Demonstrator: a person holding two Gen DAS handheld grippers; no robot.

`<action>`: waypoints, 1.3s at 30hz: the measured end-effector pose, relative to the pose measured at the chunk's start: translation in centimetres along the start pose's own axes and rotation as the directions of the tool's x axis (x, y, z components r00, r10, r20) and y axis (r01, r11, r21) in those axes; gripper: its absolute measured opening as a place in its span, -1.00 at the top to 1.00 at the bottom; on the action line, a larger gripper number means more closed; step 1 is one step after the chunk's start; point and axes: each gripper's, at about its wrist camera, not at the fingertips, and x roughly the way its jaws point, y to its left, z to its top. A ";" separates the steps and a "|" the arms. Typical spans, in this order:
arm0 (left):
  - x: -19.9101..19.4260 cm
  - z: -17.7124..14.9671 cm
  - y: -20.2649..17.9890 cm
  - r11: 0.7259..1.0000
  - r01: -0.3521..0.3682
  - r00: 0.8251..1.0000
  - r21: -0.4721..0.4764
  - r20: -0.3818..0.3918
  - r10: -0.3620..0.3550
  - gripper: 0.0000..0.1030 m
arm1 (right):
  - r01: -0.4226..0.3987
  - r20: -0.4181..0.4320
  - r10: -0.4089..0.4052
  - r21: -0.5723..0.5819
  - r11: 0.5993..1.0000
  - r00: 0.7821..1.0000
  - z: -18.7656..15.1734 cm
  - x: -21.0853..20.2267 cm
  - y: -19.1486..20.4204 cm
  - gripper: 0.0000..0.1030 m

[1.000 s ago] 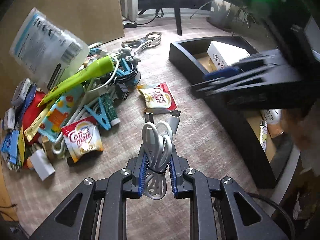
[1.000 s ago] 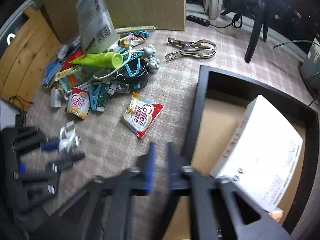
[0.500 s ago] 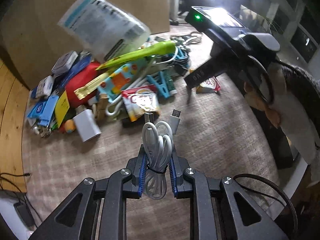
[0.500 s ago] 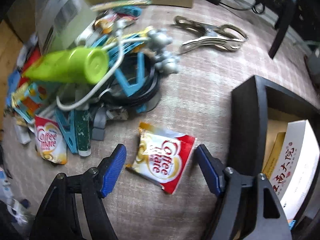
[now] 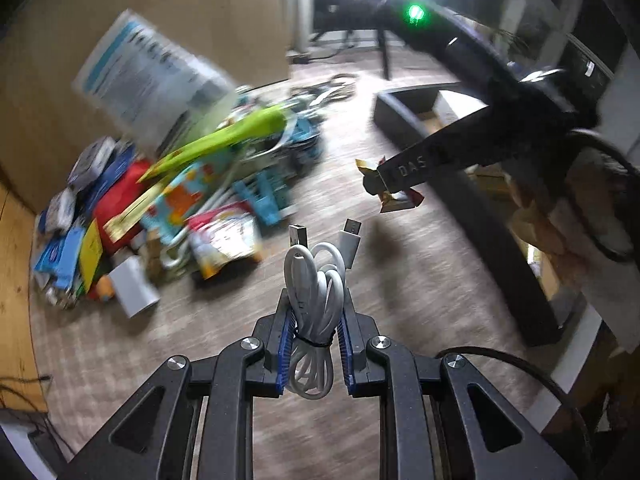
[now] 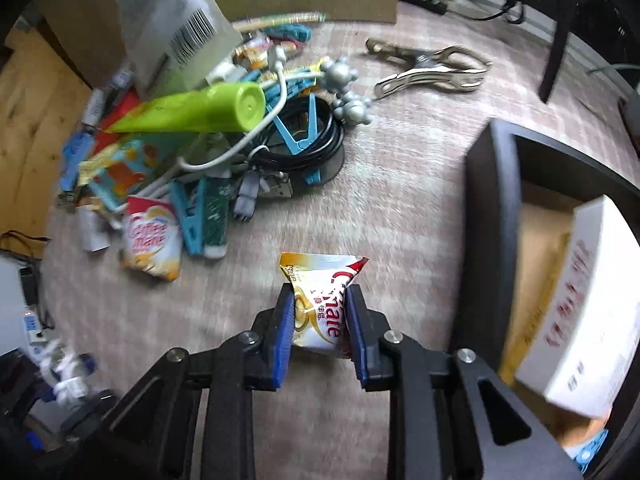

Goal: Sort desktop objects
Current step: 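Carry the cable and sachet over the tray and open both tools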

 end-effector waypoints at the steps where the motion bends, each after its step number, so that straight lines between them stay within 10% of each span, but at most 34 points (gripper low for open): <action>1: 0.0 0.4 -0.8 1.000 0.009 1.000 0.015 0.003 -0.009 0.63 | -0.005 0.017 0.005 0.001 1.000 1.000 -0.6 -1.0 -0.5 0.52; 22: 3.8 5.0 -21.2 0.939 0.179 0.984 0.294 -0.051 -0.172 0.64 | 0.185 0.118 -0.234 0.327 0.927 0.965 -13.2 -12.7 -22.6 0.52; 30: 2.9 4.8 -23.7 0.923 0.165 0.986 0.349 -0.029 -0.165 0.64 | 0.209 0.117 -0.261 0.333 0.919 0.958 -14.6 -12.8 -23.2 0.48; 39: 0.7 4.3 -22.7 0.932 0.131 0.989 0.337 0.021 -0.146 0.21 | 0.262 0.149 -0.311 0.275 0.925 0.939 -15.1 -13.7 -20.0 -0.07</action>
